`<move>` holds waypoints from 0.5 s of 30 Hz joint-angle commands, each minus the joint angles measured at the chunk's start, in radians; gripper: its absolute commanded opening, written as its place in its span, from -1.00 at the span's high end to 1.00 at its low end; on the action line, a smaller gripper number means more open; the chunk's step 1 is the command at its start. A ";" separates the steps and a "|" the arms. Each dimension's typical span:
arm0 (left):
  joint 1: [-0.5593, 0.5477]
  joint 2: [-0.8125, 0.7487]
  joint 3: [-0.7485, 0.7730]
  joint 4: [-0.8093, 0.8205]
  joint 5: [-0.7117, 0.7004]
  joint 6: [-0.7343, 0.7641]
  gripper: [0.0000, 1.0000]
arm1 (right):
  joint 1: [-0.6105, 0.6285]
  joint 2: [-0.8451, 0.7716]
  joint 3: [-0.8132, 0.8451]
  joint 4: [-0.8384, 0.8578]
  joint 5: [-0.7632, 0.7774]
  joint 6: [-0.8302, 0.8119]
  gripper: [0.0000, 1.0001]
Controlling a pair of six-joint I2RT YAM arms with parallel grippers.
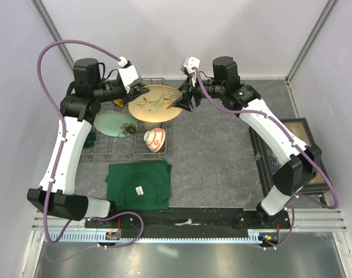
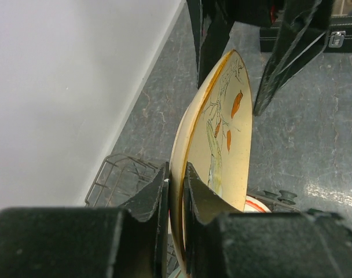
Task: Unload the mixed dishes from the dish rack
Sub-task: Place the plate at the center of the board.
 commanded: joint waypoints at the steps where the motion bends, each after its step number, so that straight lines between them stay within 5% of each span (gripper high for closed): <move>1: -0.008 -0.071 0.015 0.143 0.082 -0.039 0.97 | 0.019 0.019 0.053 0.015 -0.032 -0.004 -0.29; 11: -0.011 -0.080 0.002 0.118 0.111 -0.033 0.97 | 0.045 0.036 0.067 -0.011 -0.076 -0.048 0.27; 15: -0.013 -0.082 -0.010 0.115 0.111 -0.026 0.97 | 0.053 0.039 0.065 -0.016 -0.079 -0.056 0.75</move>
